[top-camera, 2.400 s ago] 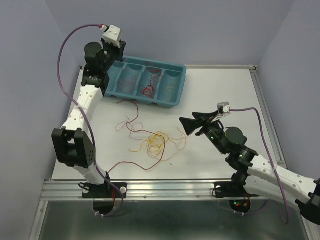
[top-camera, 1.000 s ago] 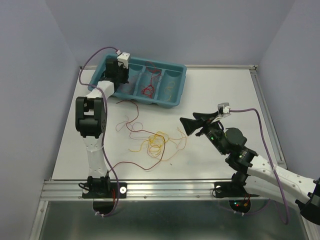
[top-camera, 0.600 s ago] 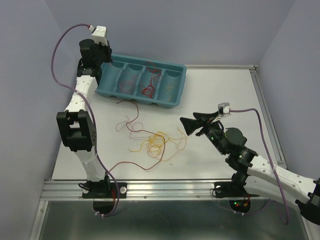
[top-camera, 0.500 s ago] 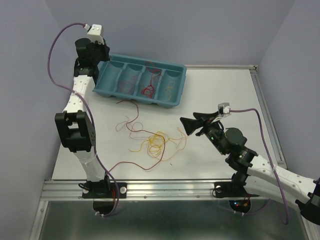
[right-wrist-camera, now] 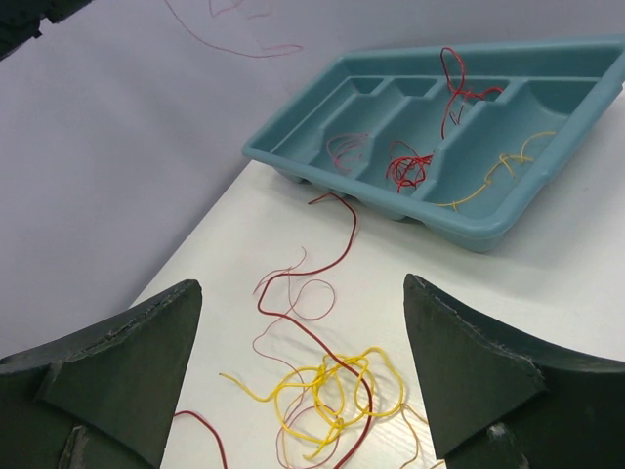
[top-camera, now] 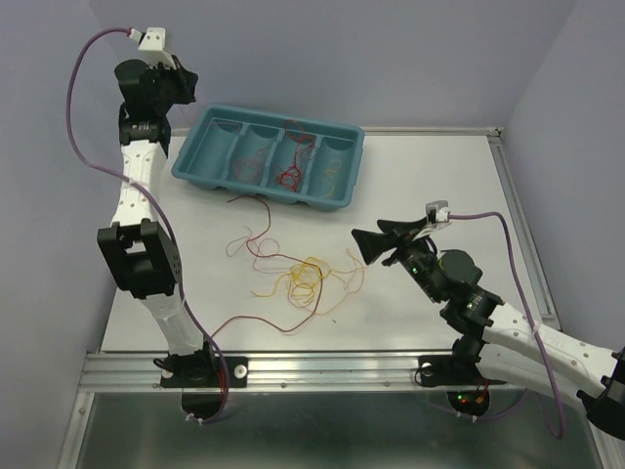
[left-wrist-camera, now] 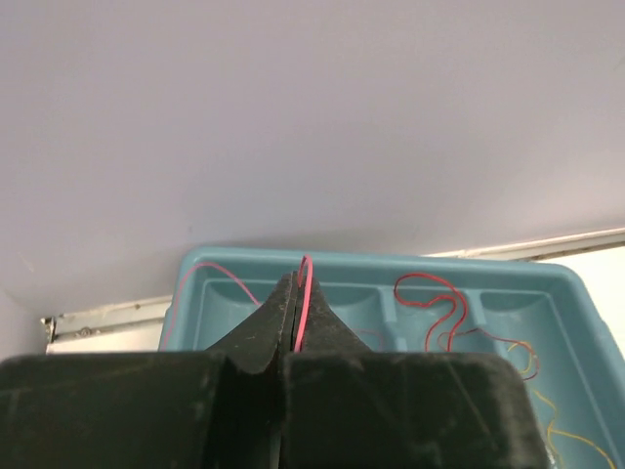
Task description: Untangle the cables
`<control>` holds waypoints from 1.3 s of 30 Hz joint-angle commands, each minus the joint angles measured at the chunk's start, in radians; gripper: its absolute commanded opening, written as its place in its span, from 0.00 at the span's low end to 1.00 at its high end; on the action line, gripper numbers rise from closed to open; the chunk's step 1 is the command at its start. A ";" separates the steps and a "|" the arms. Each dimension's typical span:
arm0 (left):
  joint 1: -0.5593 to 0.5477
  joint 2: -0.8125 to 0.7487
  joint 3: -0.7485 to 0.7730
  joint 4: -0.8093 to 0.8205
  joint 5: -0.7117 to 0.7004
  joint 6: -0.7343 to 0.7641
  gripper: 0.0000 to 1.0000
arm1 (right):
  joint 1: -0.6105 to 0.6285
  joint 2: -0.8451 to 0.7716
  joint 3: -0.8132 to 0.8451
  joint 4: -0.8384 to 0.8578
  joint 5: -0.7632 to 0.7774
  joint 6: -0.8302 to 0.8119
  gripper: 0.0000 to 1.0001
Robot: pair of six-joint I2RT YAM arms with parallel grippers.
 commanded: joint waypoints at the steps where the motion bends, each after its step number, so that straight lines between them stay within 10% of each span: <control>1: 0.024 -0.026 0.103 0.023 0.173 -0.067 0.00 | 0.003 -0.010 -0.020 0.055 0.013 -0.019 0.89; 39: -0.022 -0.011 -0.207 0.284 0.257 0.166 0.00 | 0.003 -0.003 -0.023 0.056 0.017 -0.016 0.89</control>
